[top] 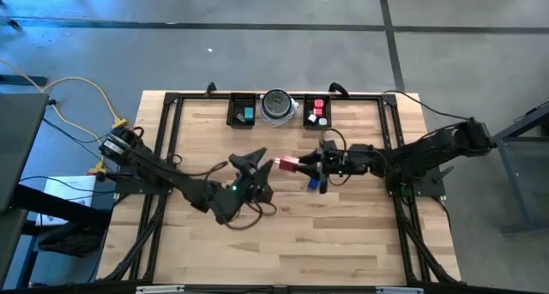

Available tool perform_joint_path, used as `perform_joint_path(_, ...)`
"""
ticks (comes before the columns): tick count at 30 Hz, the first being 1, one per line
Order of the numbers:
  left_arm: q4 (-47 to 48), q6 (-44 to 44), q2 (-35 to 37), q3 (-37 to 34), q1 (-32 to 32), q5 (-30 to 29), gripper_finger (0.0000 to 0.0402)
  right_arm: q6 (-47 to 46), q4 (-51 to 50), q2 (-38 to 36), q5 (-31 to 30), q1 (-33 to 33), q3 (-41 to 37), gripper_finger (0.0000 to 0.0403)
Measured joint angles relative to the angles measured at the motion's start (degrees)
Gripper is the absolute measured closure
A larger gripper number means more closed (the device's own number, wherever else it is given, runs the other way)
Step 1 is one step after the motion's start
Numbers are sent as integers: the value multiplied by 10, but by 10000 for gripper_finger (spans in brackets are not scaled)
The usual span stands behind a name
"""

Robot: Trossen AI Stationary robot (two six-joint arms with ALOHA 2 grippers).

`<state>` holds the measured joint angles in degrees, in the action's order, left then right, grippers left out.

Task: Pick & Place Office items
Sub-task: Put the red charger adapter into the right black basket

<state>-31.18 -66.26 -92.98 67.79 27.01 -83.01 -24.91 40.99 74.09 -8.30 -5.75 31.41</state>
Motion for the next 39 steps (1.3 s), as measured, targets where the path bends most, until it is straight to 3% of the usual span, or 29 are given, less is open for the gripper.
perform_joint_path(6, -2, 9, 15, 0, -66, -61, 127, 26, -59, -65, -18, -19, -2, 297)
perform_joint_path(13, -2, 114, 15, 0, -119, -65, 127, 52, -81, -91, -21, -37, -2, 297)
perform_joint_path(22, 21, 196, 37, -47, -88, 86, 127, 72, -121, -119, -22, -48, -2, 297)
perform_joint_path(26, 95, 329, 111, -116, -88, 123, 127, 72, -169, -160, -23, -48, -2, 297)
perform_joint_path(29, 191, 480, 203, -162, -86, 207, 127, 72, -185, -191, -25, -48, -2, 297)
perform_joint_path(32, 251, 595, 297, -197, -100, 383, 127, 75, -199, -206, -39, -48, -2, 297)
perform_joint_path(35, 250, 648, 367, -233, -130, 569, 127, 96, -197, -194, -52, -48, -2, 297)
perform_joint_path(39, 181, 693, 403, -284, -176, 737, 127, 126, -159, -156, -66, -48, -2, 297)
